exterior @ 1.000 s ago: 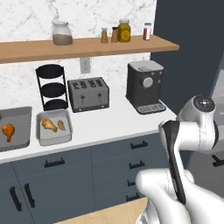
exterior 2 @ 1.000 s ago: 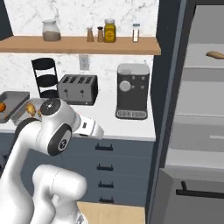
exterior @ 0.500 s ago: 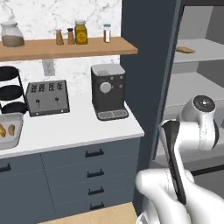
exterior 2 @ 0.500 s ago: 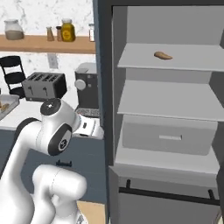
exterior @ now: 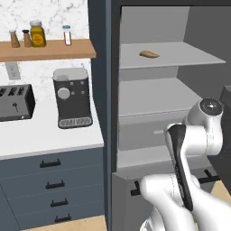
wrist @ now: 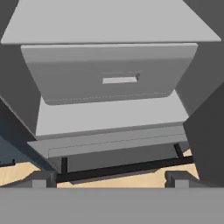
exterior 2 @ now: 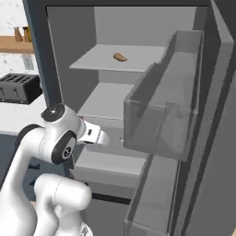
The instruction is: Place one sweet potato and one chicken drumstick in each tupperware on the nearby counter, to pack two identical lunches.
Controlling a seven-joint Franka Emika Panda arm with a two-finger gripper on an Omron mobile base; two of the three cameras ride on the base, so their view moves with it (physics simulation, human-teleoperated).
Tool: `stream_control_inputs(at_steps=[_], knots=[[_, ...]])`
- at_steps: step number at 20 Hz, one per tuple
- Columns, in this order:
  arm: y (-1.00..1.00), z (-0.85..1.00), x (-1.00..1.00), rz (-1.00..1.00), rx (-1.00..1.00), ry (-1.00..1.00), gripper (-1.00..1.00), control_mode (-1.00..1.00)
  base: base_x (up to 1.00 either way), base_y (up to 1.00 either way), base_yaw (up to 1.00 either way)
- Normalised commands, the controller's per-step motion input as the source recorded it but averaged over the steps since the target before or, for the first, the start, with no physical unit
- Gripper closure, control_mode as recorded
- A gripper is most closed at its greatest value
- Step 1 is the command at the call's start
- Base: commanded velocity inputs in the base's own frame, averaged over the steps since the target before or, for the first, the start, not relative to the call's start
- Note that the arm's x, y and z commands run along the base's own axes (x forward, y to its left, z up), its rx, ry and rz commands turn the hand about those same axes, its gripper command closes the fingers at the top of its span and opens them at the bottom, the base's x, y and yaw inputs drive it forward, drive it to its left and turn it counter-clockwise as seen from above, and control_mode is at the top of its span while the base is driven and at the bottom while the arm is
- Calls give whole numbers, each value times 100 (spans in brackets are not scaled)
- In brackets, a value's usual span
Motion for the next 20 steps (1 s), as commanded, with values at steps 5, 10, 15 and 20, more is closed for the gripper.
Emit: stream_control_inputs(at_steps=[5,10,15,20], knots=[[0,0,0,0,0,0,-100,100,22,-25,1],[0,0,24,0,0,-1,-100,-100,6,0,0],[0,27,38,1,0,-16,-100,-100,0,0,0],[4,86,55,7,2,-37,-100,-100,0,0,0]])
